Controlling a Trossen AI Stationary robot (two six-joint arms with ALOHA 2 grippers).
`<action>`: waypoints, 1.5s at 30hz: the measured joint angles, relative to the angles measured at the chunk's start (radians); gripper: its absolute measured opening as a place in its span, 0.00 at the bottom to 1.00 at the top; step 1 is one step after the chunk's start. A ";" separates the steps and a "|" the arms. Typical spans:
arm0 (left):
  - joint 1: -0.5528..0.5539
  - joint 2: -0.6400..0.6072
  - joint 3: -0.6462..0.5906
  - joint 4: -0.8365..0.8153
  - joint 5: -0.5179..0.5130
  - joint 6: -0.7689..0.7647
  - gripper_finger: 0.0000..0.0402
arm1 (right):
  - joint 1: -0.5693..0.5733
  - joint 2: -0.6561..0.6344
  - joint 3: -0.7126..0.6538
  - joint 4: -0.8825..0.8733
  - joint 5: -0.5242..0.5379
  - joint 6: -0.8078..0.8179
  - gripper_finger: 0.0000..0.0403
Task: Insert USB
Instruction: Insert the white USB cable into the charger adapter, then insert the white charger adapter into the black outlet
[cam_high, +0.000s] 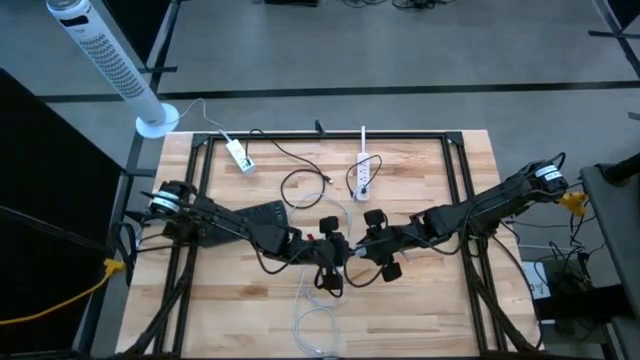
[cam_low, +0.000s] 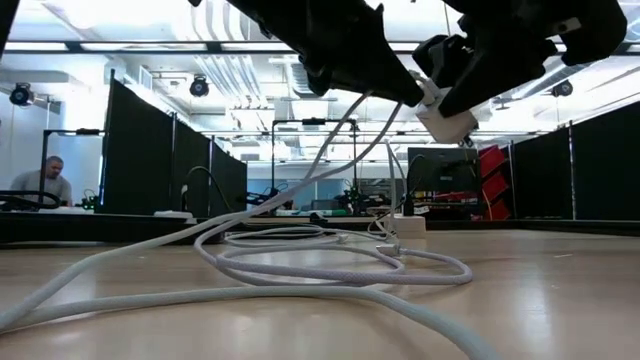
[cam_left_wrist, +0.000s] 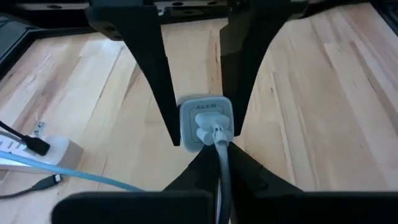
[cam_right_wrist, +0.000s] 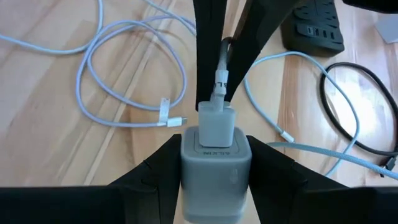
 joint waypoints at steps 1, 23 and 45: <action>0.001 0.000 0.000 0.004 0.000 -0.003 0.01 | 0.000 0.000 0.000 0.000 0.001 0.000 0.35; -0.026 -0.158 0.003 -0.172 -0.029 -0.038 0.29 | -0.003 -0.006 -0.001 0.008 0.040 -0.026 0.35; -0.166 -0.757 -0.618 -0.553 -0.393 -0.840 0.17 | -0.198 0.350 0.145 0.631 -0.171 -0.141 0.35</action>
